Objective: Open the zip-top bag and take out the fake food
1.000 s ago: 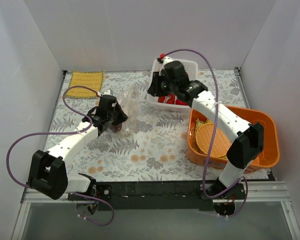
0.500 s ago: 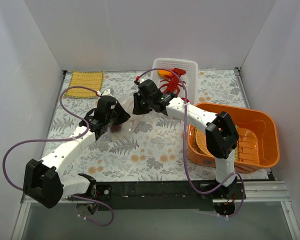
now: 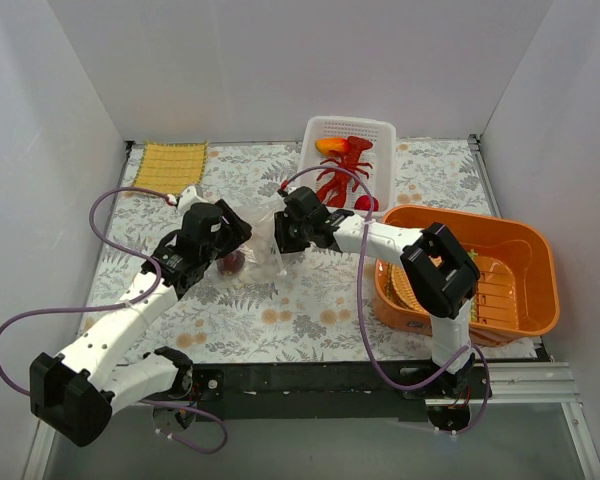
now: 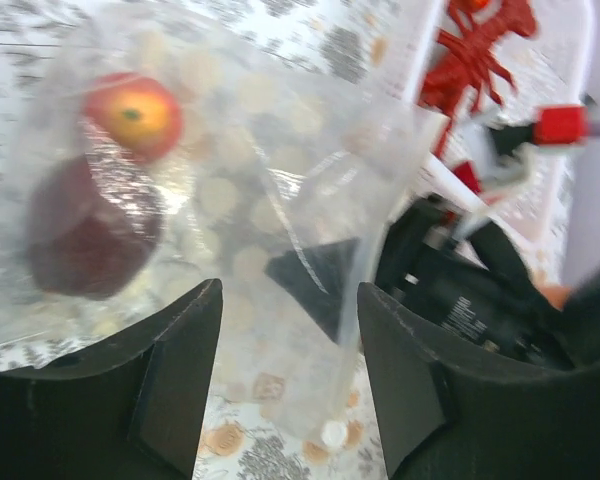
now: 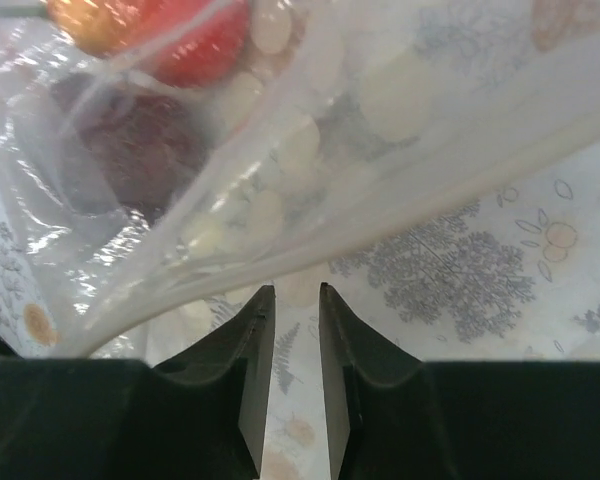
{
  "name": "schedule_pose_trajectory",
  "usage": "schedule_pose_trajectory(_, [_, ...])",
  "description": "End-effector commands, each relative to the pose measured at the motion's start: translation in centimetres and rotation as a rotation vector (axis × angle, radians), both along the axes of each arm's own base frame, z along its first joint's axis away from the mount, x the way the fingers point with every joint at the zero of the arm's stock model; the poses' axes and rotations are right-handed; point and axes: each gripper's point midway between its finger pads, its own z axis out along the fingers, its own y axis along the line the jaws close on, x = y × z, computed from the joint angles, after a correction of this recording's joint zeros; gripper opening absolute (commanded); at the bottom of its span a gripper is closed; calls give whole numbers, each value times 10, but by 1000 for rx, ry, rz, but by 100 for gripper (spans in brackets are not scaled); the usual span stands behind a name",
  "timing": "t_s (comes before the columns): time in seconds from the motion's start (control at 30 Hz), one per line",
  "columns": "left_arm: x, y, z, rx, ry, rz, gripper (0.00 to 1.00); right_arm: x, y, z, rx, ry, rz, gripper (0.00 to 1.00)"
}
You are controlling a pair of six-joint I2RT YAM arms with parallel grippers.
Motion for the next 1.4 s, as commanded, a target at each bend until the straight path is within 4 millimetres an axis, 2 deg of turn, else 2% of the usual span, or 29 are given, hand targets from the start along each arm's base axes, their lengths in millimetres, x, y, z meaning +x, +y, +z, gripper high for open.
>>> schedule_pose_trajectory(0.0, [4, 50, -10, 132, 35, 238, 56, 6, 20, 49, 164, -92, 26, 33])
schedule_pose_trajectory(0.1, [11, 68, -30, 179, 94, 301, 43, 4, 26, 50, 198, -91, 44, 33])
schedule_pose_trajectory(0.2, [19, 75, -50, 204, 123, 316, 30, 0, 27, 47, 216, -81, 59, 35])
schedule_pose_trajectory(0.4, [28, 94, -84, 238, 187, 397, 25, -6, 35, 50, 262, -73, 95, 41])
schedule_pose_trajectory(0.53, [33, 99, -101, 224, 212, 395, 22, -13, 41, 46, 289, -48, 126, 46])
schedule_pose_trajectory(0.67, [31, 98, -127, 219, 264, 394, 20, -19, 50, 42, 295, -33, 146, 49])
schedule_pose_trajectory(0.93, [19, 88, -158, 161, 323, 371, 13, -29, 66, 19, 255, 3, 178, 51])
schedule_pose_trajectory(1.03, [13, 86, -166, 139, 338, 365, 10, -33, 66, 12, 244, 8, 184, 55])
schedule_pose_trajectory(1.2, [3, 82, -180, 115, 363, 348, 4, -38, 69, 15, 241, -23, 194, 69])
schedule_pose_trajectory(1.27, [3, 81, -182, 111, 365, 345, 2, -38, 73, 18, 231, -57, 198, 74])
schedule_pose_trajectory(1.37, [1, 79, -184, 104, 369, 337, 0, -37, 77, 14, 196, -69, 195, 78])
